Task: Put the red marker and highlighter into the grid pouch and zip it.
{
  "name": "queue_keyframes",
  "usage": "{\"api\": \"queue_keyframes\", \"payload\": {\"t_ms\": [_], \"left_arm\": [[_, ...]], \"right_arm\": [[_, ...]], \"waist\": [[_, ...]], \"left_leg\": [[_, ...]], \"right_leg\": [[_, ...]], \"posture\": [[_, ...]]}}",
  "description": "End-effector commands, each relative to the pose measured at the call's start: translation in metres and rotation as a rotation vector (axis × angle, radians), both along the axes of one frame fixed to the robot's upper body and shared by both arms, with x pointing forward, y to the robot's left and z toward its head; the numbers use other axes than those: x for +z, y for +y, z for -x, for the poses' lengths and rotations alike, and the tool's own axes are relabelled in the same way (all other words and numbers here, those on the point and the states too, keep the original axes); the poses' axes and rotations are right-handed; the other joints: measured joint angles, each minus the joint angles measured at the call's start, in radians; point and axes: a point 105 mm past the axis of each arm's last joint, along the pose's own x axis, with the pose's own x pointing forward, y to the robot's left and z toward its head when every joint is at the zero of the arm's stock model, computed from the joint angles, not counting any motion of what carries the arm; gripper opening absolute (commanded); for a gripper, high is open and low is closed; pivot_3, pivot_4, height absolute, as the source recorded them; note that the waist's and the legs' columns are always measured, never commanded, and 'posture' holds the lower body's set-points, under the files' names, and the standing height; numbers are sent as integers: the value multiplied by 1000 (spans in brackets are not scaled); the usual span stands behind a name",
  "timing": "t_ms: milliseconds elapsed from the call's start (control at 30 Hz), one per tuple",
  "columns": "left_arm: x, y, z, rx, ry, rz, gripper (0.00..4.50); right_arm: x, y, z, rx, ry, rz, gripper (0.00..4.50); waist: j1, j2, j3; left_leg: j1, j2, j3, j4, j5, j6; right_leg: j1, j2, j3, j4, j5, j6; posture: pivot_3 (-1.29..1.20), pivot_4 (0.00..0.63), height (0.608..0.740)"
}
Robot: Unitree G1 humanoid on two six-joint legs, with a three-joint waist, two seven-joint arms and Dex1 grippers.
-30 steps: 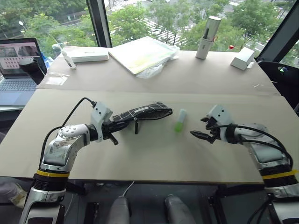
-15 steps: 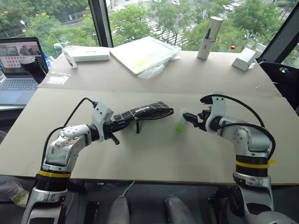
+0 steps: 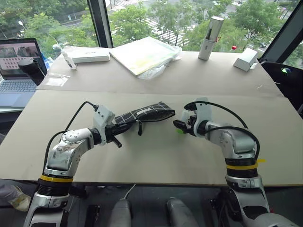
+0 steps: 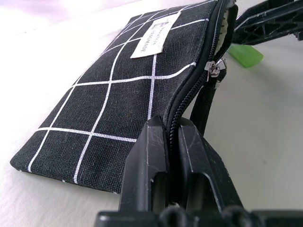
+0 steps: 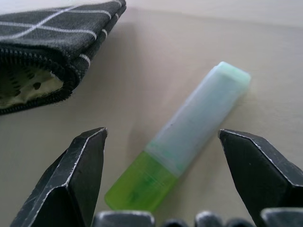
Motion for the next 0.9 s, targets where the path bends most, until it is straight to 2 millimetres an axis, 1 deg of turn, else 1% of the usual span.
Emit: {"api": "queue_keyframes", "payload": {"t_ms": [33, 133, 267, 333, 367, 400, 533, 567, 600, 633, 700, 767, 900], "left_arm": [[13, -1, 1, 1, -56, 17, 0], [11, -1, 1, 4, -55, 19, 0], [11, -1, 2, 9, -55, 22, 0], [11, -1, 1, 11, -55, 22, 0], [11, 0, 1, 12, -55, 22, 0], [11, 0, 1, 13, -55, 22, 0], [11, 0, 1, 14, -55, 21, 0], [11, 0, 1, 14, -55, 20, 0], [11, 0, 1, 14, -55, 20, 0], [11, 0, 1, 14, -55, 20, 0], [11, 0, 1, 13, -55, 19, 0], [12, 0, 0, 12, -56, 18, 0], [13, 1, 0, 11, -57, 19, 0]], "right_arm": [[-7, 1, 1, 48, -54, 115, 4177], [-14, 3, 3, 71, -68, 167, 4177], [-14, 8, 4, 110, -91, 189, 4177], [-14, 6, 5, 119, -100, 205, 3659], [-15, 3, 5, 122, -106, 220, 3482], [-15, 1, 5, 123, -111, 231, 3073], [-15, -5, 5, 133, -131, 272, 1795], [-14, -7, 4, 138, -140, 286, 1413], [-14, -8, 4, 141, -146, 295, 1148], [-13, -8, 4, 140, -148, 294, 1072], [-13, -9, 3, 135, -151, 294, 1071], [-11, -16, 1, 116, -159, 306, 1071], [0, -40, -10, 40, -209, 321, 1071]], "waist": [[0, 0, 0], [-1, 0, 0], [-2, 0, 0], [-2, 0, 0], [-1, 0, 0], [-1, 0, 0], [6, 0, 0], [7, 0, 0], [7, 0, 0], [8, 0, 0], [7, 0, 0], [6, 0, 0], [9, 0, 0]], "left_leg": [[0, 0, 0, 0, 0, 0], [0, 0, 0, 0, 0, 0], [1, 0, 0, 0, 0, 0], [1, 0, 0, 0, 0, 0], [1, 0, 0, 0, 0, 0], [1, 0, 0, 0, 0, 0], [1, 0, 0, 0, 0, 0], [1, 0, 0, 0, 0, 0], [1, 0, 0, 1, 0, 0], [1, 0, 0, 1, 0, 0], [1, 0, 0, 1, 0, 0], [1, 0, 0, 0, 0, 0], [0, 0, 0, 0, 0, 0]], "right_leg": [[0, 0, 0, 0, 0, 0], [0, 0, 0, 0, 0, 0], [1, 0, 0, 0, 0, 0], [1, 0, 0, 0, 0, 0], [1, 0, 0, 0, 0, 0], [1, 0, 0, 0, 0, 0], [1, 0, 0, -1, 0, 0], [2, 0, 0, -1, 0, 0], [2, 0, 0, -1, 0, 0], [2, 0, 0, -1, 0, 0], [1, 0, 0, -1, 0, 0], [1, 0, 0, -1, 0, 0], [1, 0, 0, -1, 0, 0]], "posture": [[0, 150, 740], [0, 150, 740], [0, 150, 740], [0, 150, 740], [0, 150, 740], [0, 150, 740], [0, 150, 740], [0, 150, 740], [0, 150, 740], [0, 150, 740], [0, 150, 740], [0, 150, 740], [0, 150, 740]]}}
